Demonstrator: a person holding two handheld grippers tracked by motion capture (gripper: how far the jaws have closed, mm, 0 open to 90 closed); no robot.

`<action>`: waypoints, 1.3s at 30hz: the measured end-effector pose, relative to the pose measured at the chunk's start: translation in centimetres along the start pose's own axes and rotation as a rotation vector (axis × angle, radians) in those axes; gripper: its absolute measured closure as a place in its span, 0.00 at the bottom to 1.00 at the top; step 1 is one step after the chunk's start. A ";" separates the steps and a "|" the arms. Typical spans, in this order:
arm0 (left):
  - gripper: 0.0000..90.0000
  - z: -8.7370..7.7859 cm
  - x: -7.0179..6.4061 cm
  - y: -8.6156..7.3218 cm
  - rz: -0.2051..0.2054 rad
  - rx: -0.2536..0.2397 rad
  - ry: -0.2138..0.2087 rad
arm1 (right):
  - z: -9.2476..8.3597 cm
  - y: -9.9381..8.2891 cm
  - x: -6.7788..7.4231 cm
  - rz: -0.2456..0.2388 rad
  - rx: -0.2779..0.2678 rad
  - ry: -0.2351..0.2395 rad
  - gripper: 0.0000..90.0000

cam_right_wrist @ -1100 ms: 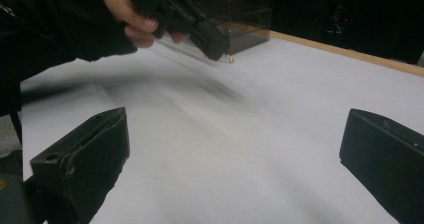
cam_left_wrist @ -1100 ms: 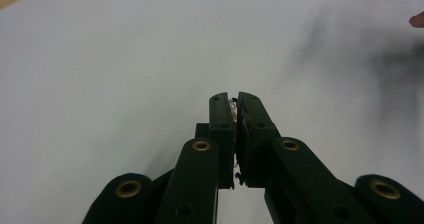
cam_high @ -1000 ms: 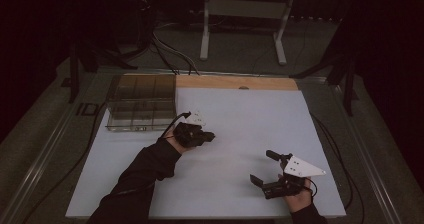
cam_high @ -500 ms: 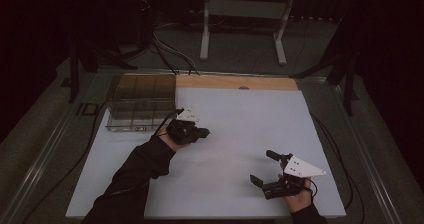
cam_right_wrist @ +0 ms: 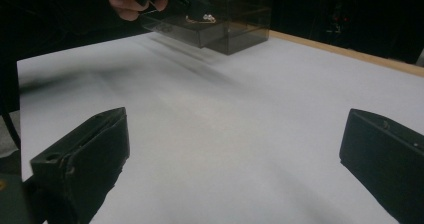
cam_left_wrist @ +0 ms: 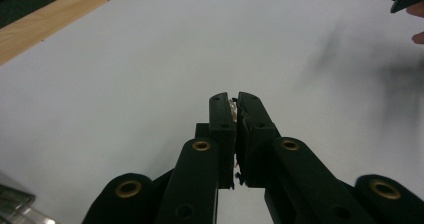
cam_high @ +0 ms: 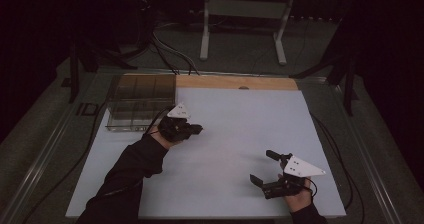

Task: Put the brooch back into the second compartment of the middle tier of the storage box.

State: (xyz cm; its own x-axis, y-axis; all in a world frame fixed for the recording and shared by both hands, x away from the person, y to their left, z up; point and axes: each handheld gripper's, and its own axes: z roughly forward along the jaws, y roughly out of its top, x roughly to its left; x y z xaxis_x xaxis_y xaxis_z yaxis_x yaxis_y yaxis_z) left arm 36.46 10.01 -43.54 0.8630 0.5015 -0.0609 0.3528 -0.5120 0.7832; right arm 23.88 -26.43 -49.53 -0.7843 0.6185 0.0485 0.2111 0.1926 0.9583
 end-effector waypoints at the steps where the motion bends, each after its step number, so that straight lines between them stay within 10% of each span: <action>1: 0.97 -0.1 0.0 0.0 0.004 0.001 0.002 | 0.0 0.0 0.0 -0.002 -0.002 0.000 0.00; 39: 0.97 -5.3 3.3 -2.9 -0.081 0.000 0.116 | 0.4 -0.1 0.1 0.005 0.017 0.014 0.00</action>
State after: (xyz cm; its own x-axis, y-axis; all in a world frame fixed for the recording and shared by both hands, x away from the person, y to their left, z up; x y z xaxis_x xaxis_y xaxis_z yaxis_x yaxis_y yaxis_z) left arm 36.34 16.80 -42.73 0.7839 0.6187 -0.0519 0.4197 -0.4665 0.7786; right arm 23.99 -26.05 -49.76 -0.7914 0.6085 0.0574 0.2249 0.2026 0.9531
